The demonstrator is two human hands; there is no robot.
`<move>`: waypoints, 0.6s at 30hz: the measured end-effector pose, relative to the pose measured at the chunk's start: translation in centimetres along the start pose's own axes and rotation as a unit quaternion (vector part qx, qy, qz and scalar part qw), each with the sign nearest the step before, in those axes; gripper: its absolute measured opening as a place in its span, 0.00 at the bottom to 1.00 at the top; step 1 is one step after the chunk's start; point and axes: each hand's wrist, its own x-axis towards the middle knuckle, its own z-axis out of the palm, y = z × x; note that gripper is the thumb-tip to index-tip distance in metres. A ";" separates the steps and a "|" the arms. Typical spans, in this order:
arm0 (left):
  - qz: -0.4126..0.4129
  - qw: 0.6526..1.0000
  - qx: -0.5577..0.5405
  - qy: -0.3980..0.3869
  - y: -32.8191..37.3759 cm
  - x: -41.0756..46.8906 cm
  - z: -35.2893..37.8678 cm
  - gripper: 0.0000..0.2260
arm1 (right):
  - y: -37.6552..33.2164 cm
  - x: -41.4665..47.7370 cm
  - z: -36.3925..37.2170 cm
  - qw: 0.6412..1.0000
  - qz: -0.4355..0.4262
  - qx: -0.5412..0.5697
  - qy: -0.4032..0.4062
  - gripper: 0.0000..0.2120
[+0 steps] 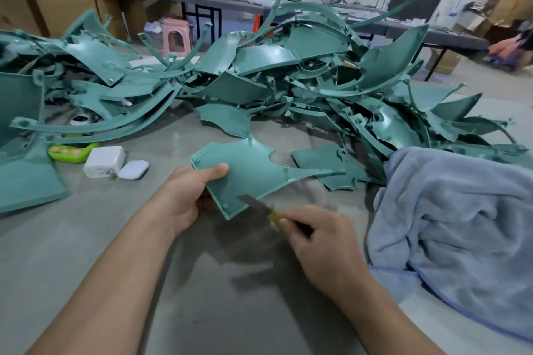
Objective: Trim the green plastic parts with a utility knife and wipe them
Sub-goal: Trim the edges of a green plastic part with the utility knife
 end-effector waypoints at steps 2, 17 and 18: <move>0.004 1.000 -0.006 0.001 -0.1 0.1 -0.2 0.05 | 0.7 0.8 0.2 0.999 0.018 -0.038 0.017 0.07; 0.007 1.000 -0.011 -0.002 -0.4 0.8 -1.0 0.08 | 4.0 2.4 -2.9 0.966 0.197 -0.094 0.138 0.21; 0.005 1.000 -0.011 -0.003 -0.3 0.8 -1.1 0.08 | 3.8 2.1 -2.9 0.972 0.177 -0.070 0.139 0.20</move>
